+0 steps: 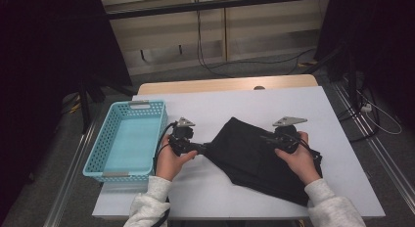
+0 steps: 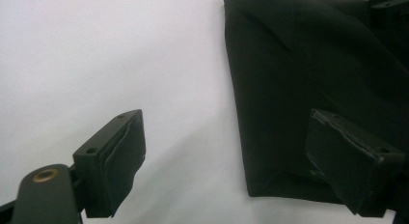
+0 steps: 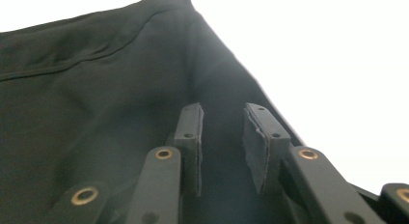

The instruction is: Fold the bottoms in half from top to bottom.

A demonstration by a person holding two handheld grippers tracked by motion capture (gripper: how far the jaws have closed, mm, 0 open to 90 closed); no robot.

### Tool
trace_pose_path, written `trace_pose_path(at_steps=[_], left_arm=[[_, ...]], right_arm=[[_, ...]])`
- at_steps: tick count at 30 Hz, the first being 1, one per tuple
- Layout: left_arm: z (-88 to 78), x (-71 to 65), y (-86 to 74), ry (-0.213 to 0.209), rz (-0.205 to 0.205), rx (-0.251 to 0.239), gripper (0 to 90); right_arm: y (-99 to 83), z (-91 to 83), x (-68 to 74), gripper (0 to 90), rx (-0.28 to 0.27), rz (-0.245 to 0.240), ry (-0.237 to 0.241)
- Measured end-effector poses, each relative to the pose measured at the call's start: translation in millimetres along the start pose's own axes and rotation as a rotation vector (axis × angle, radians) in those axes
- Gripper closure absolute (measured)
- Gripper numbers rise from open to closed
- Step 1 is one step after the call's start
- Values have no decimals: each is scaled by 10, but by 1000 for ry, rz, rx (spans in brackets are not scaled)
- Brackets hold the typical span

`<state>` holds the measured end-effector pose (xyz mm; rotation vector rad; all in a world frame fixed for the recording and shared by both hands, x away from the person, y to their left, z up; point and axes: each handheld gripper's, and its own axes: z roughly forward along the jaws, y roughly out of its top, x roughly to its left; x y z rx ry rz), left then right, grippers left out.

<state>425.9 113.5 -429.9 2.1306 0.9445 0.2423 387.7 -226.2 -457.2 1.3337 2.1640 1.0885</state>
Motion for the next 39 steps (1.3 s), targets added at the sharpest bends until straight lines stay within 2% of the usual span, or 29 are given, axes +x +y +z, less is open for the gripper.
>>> trace_pose_path(at_steps=[4,6,9,11,12,16,18,22,24,27,29,32,33,39], left_arm=[[-7,4,0,3,2,-4,145],[-9,4,-5,5,-2,-1,145],[-2,-5,-13,24,-3,-9,145],[-4,3,-11,9,0,-5,145],[-2,2,-10,8,-4,-8,145],[-9,7,-2,3,3,-4,145],[-10,7,-1,3,1,-4,145],[-8,8,-4,3,0,-3,145],[-7,6,-4,2,0,-2,145],[7,-8,-9,4,-3,-6,145],[6,-9,-8,3,-1,-7,145],[9,-6,-8,6,1,-6,145],[10,-5,-9,8,4,-4,145],[3,-11,0,-1,6,-7,145]], right_arm=[[-1,68,68,675,10,-5,52],[-2,83,84,675,17,-13,58],[-11,107,115,746,34,-19,82],[-3,98,127,844,28,-35,98],[4,89,146,857,31,-37,126],[39,54,214,861,18,-56,151],[84,27,294,862,6,-61,189],[169,-5,525,861,-14,-116,242],[163,9,569,861,-7,-129,244],[80,123,634,853,44,-158,230],[31,171,617,848,33,-125,239],[36,159,603,843,28,-117,234],[32,164,625,822,26,-108,252],[36,168,671,766,30,-124,250]])
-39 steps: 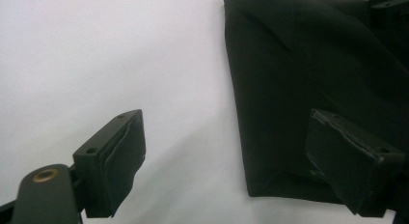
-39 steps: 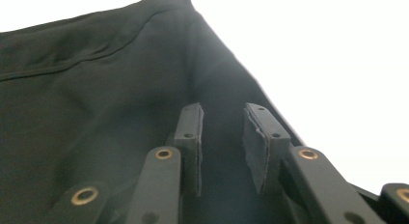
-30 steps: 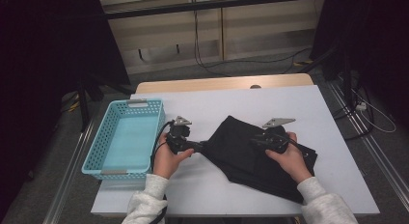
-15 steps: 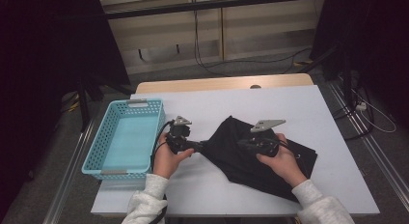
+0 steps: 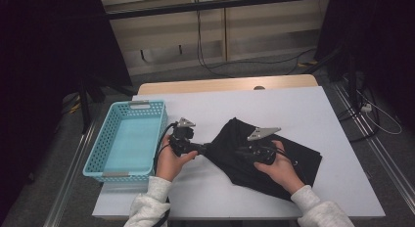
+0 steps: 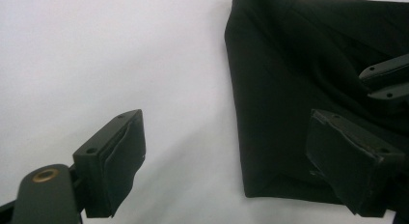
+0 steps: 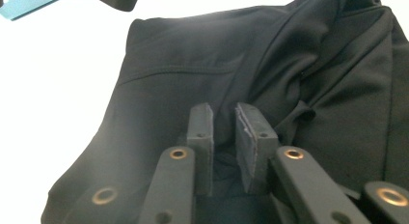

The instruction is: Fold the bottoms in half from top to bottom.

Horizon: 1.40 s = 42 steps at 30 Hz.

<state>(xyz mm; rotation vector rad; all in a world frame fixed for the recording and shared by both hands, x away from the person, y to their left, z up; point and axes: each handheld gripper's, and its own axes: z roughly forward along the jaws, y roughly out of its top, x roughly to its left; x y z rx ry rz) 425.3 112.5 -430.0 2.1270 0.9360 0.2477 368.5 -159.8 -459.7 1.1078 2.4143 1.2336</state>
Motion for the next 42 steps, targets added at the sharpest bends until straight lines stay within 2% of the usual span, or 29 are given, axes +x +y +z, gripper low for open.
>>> trace_pose_path(at_steps=[3,6,8,11,12,13,14,16,17,18,19,21,22,24,25,26,28,30,36,40,41,42], left_arm=[[10,-8,0,0,-3,-1,146],[21,-20,-5,-1,-1,-2,146],[10,-20,-1,-5,-1,0,146],[3,-20,1,-2,-3,-11,146],[2,-19,2,0,-1,-13,147],[2,-20,2,0,-3,-13,147],[2,-20,1,1,-4,-14,147],[0,-19,1,1,-3,-12,147],[-4,-19,2,0,-6,-15,148],[-11,-17,4,-4,-5,-11,148],[-11,-20,4,-4,-10,-15,148],[-17,-17,2,-4,-10,-15,148],[-15,-18,-1,-4,-11,-18,148],[-15,-16,-1,-3,-11,-19,148],[-15,-15,0,-5,-11,-19,148],[-14,-15,1,-5,-10,-19,148],[-10,-18,3,-9,-10,-17,148],[-13,-17,8,-9,-3,-17,148],[-25,-22,16,-8,1,-21,148],[-25,-20,14,-9,-5,-19,148],[-21,-20,11,-5,-7,-23,148],[-17,-20,9,-6,-6,-22,148]], right_arm=[[6,5,39,844,5,-12,-10],[4,13,37,872,0,0,-27],[9,-7,8,881,-23,26,-34],[36,-51,-7,886,-51,36,-34],[59,-77,-11,888,-70,42,-24],[126,-123,7,890,-111,43,-19],[126,-123,7,890,-111,43,-19],[198,-125,72,890,-133,28,9],[227,-61,180,889,-109,-16,24],[216,-6,227,888,-85,-35,24],[216,-6,227,888,-85,-35,24],[166,95,270,880,-43,-43,30],[120,155,270,799,9,-59,28],[105,133,256,745,-3,-52,21],[110,110,246,684,3,-50,19],[110,110,246,684,3,-50,19],[119,44,224,625,-13,-57,-13],[130,-24,185,575,-35,-38,-16],[160,-193,89,540,-69,-25,-58],[145,-288,-48,612,-70,-16,-130],[112,-304,-119,687,-63,2,-163],[112,-304,-119,687,-63,2,-163]])
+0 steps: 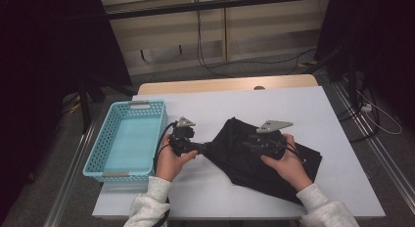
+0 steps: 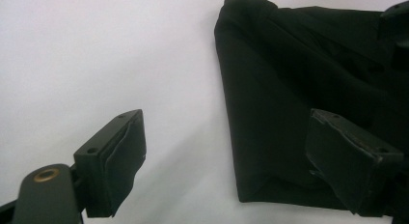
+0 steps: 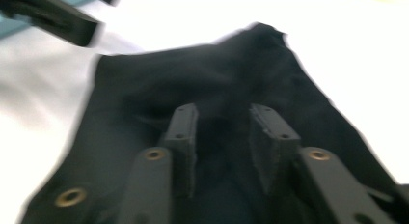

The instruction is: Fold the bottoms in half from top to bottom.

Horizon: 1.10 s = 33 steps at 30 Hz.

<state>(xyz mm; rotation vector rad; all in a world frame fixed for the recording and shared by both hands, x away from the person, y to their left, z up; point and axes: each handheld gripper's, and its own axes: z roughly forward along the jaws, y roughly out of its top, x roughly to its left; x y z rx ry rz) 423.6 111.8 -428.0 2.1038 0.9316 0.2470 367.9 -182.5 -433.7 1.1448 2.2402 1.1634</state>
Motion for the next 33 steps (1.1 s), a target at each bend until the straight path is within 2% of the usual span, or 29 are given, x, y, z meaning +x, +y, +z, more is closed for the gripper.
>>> trace_pose_path(at_steps=[3,4,6,11,13,14,16,17,18,20,22,25,29,30,31,33], left_arm=[[-3,5,-3,4,0,2,148],[-6,9,-4,2,0,4,148],[-5,10,-7,3,-3,5,148],[2,15,-12,5,4,6,148],[7,12,-17,6,-2,7,148],[5,13,-19,3,-2,12,148],[2,21,-20,5,-1,13,148],[0,23,-19,7,-2,12,148],[-4,23,-17,4,-4,13,148],[-3,22,-14,13,-2,6,148],[-8,24,-3,6,2,9,148],[0,13,6,10,3,3,148],[9,4,16,6,1,2,148],[11,6,18,5,0,3,148],[10,7,24,-1,-1,7,148],[15,1,30,4,4,-1,148]], right_arm=[[-58,46,-54,721,41,-17,-30],[-78,70,-64,748,57,-23,-26],[-123,149,-59,737,102,-42,-27],[-153,237,-28,697,122,-71,-41],[-156,256,-31,674,108,-68,-42],[-157,259,-42,691,106,-62,-47],[-168,251,-91,819,95,-34,-52],[-177,222,-149,885,79,4,-36],[-177,222,-149,885,79,4,-36],[-188,178,-203,893,58,40,-31],[-188,124,-246,894,44,55,-34],[-200,49,-316,890,34,82,-51],[-249,-26,-445,850,44,124,-128],[-254,-37,-458,845,43,123,-136],[-256,-67,-477,819,50,124,-165],[-251,-79,-477,812,46,117,-174]])
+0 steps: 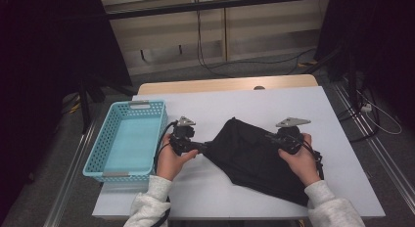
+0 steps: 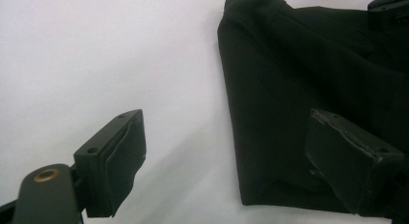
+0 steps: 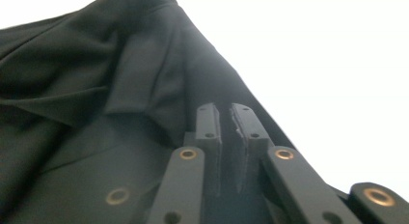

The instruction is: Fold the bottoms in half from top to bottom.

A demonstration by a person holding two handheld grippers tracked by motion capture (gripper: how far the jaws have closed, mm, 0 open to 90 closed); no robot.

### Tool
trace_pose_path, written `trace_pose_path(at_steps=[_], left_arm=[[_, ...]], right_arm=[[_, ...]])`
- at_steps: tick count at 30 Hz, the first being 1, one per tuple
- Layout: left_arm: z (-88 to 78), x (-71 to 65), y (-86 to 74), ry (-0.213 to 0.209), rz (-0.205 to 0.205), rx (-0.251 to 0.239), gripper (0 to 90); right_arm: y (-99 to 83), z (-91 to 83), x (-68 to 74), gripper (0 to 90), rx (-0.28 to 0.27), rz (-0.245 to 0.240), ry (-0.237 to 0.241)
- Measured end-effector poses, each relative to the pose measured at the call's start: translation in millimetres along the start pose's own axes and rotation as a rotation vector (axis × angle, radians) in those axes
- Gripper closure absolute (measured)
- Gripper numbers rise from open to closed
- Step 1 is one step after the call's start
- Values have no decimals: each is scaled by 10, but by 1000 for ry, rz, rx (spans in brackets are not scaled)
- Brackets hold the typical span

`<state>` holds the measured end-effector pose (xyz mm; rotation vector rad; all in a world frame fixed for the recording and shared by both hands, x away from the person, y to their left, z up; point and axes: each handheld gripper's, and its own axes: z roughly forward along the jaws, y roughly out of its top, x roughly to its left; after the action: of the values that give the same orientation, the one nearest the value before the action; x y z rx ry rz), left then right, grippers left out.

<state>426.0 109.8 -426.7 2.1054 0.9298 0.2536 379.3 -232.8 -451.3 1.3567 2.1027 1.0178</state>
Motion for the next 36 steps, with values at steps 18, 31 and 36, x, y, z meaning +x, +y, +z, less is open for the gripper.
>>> trace_pose_path(at_steps=[18,31,36], left_arm=[[17,-8,-18,1,-2,10,148],[2,11,-21,5,-6,5,148],[0,14,-18,5,-3,7,148]], right_arm=[[87,195,336,619,-4,-80,100],[53,156,31,894,-4,3,56],[50,43,-31,776,-17,20,39]])
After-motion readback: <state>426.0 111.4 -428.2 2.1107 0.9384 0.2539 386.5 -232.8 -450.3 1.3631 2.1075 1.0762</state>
